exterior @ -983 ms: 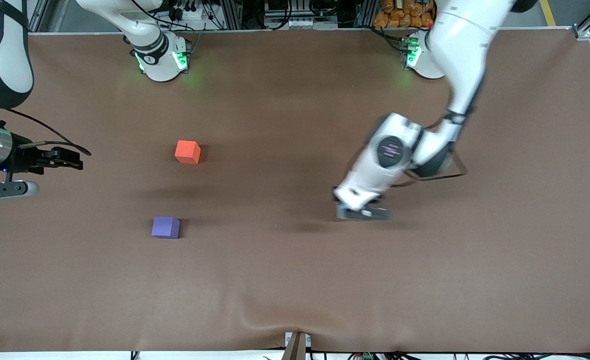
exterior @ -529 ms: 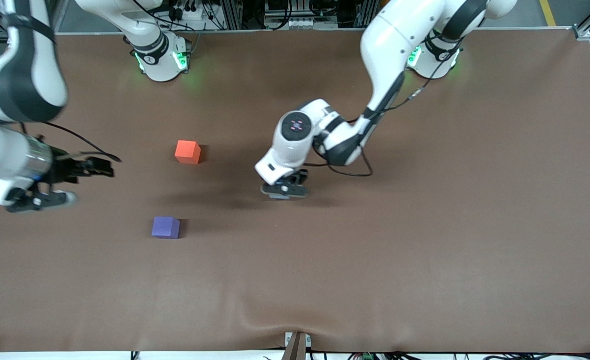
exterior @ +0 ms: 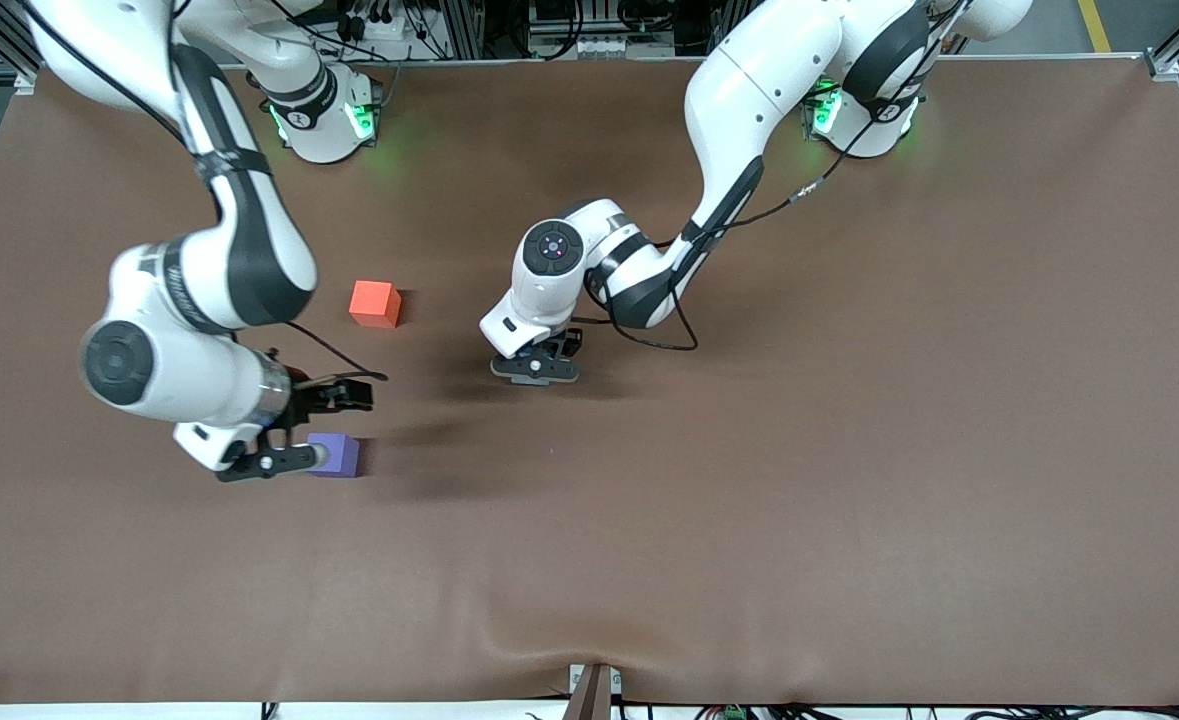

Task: Place blue block between orange and purple blocks
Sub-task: 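Carry the blue cube with the left gripper while the right gripper reaches over, then pass the blue cube from the left gripper to the right gripper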

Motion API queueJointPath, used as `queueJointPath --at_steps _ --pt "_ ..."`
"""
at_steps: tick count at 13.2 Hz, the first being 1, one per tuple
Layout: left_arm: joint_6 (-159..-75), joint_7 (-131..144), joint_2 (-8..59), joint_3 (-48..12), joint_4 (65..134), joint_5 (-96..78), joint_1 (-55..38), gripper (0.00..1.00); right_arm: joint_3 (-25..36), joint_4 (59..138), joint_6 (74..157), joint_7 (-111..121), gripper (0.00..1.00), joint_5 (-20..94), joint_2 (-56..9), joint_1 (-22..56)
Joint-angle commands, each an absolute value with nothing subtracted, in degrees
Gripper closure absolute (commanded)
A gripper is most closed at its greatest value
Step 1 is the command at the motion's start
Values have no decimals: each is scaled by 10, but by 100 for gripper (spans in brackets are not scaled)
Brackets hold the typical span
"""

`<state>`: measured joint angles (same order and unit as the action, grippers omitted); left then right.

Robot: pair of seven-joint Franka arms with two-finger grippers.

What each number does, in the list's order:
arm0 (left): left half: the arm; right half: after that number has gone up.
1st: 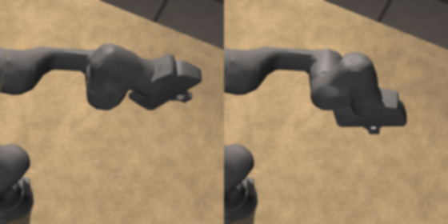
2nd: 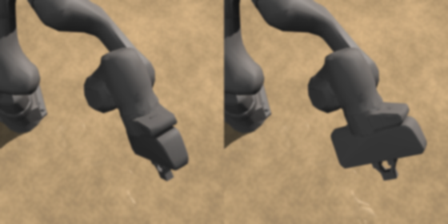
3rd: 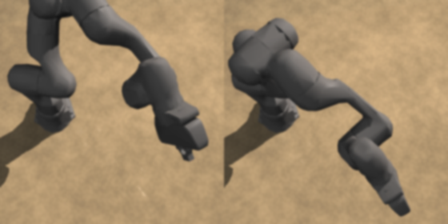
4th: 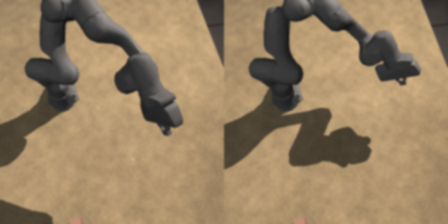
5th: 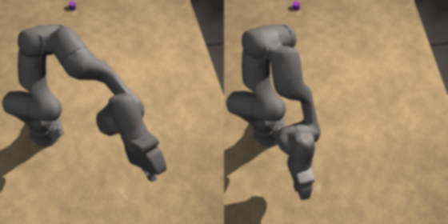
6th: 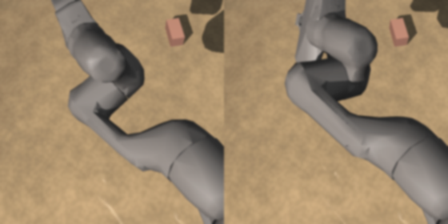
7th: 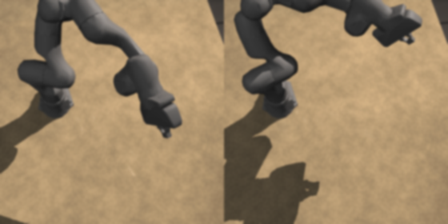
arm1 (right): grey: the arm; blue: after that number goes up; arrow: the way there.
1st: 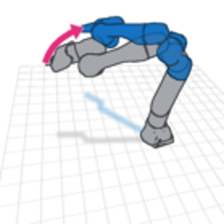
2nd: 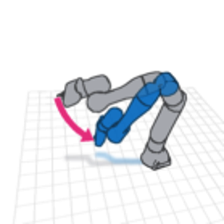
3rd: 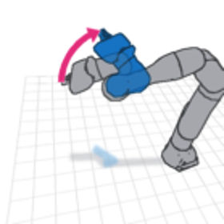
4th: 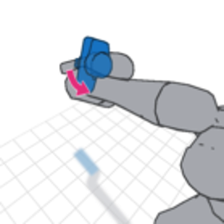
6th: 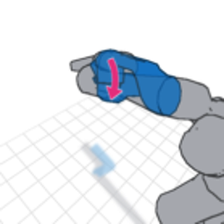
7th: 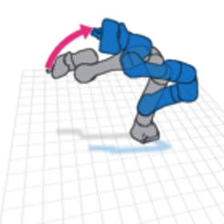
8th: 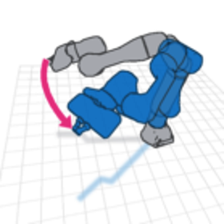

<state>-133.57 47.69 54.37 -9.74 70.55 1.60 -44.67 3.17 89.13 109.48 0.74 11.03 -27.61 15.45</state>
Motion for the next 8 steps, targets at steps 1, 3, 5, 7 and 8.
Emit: queueJointPath --at_steps 1,3,5,7,8 --pt "-1321 489 520 -81 689 8 -452 0 35 874 1101 40 0 129 -302 140" --pt "-1253 488 456 -63 695 13 -426 0 35 881 1149 41 0 146 -308 167" --pt "-1165 480 379 -55 703 12 -369 0 35 907 1149 36 0 146 -308 204" --pt "-1082 478 321 -54 704 13 -297 0 36 923 1169 31 0 149 -311 261" --pt "-1053 469 302 -52 704 13 -267 0 35 944 1202 1 0 149 -311 283"
